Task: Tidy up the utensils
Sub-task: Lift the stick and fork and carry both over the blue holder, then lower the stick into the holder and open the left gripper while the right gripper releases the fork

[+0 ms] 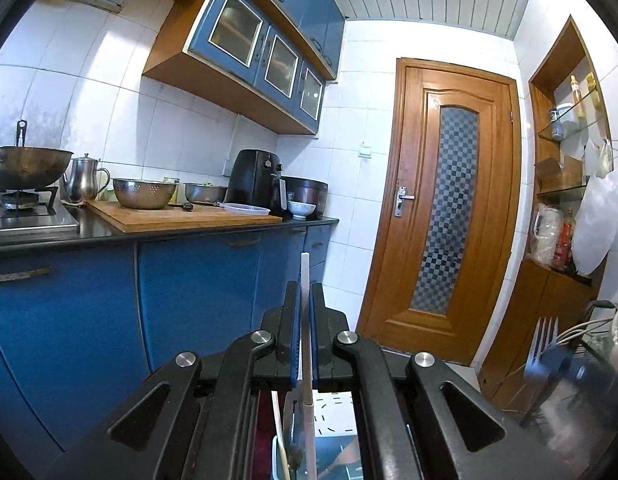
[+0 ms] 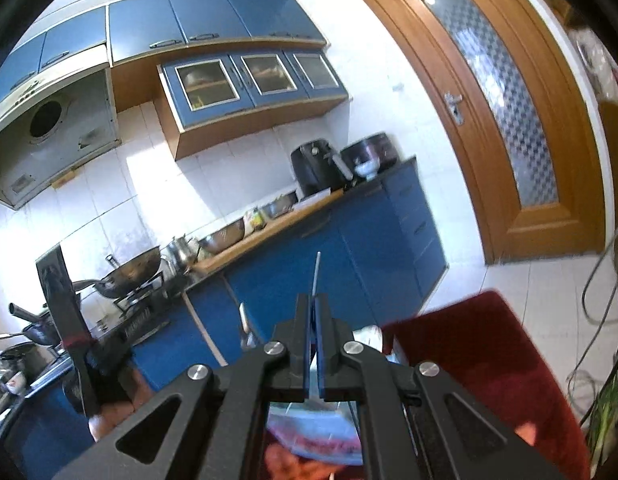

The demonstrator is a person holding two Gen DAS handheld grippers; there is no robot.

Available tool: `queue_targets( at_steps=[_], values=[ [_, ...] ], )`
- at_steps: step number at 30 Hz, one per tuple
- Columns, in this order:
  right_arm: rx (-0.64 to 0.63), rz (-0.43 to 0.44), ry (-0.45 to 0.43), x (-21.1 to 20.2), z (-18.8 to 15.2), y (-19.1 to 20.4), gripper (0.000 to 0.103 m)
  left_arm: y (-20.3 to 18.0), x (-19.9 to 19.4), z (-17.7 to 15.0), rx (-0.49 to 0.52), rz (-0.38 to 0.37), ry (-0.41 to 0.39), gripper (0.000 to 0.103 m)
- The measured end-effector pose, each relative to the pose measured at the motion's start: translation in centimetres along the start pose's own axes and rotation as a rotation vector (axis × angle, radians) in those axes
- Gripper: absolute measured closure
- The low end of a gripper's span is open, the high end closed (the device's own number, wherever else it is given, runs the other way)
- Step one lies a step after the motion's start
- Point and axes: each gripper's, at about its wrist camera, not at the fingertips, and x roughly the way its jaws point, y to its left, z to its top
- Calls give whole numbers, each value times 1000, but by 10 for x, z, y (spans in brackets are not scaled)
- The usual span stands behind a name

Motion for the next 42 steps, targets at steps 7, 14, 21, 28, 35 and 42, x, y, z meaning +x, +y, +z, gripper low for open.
queue_targets(
  at_steps=[7,14,21,28,35,42],
  values=[
    [-55,-11,-53,33,4,5,100,4,25,-26,-15,4,30,101],
    [-70,-24,-25,59,-21,-1,100,13,38,-52,-42,-2,66,101],
    [-71,-29,20,68,-42,-10,100,14,45,-69,-38,-6,91,101],
    [-66,-26,62,70,-55,-17,99,7,41,-77,-11,5,71,101],
    [-45,-22,94,71,-64,-22,98,5,42,-79,-12,-8,77,101],
    [-10,7,124,71,-68,-24,96,10,42,-79,-33,-12,79,101]
  ],
)
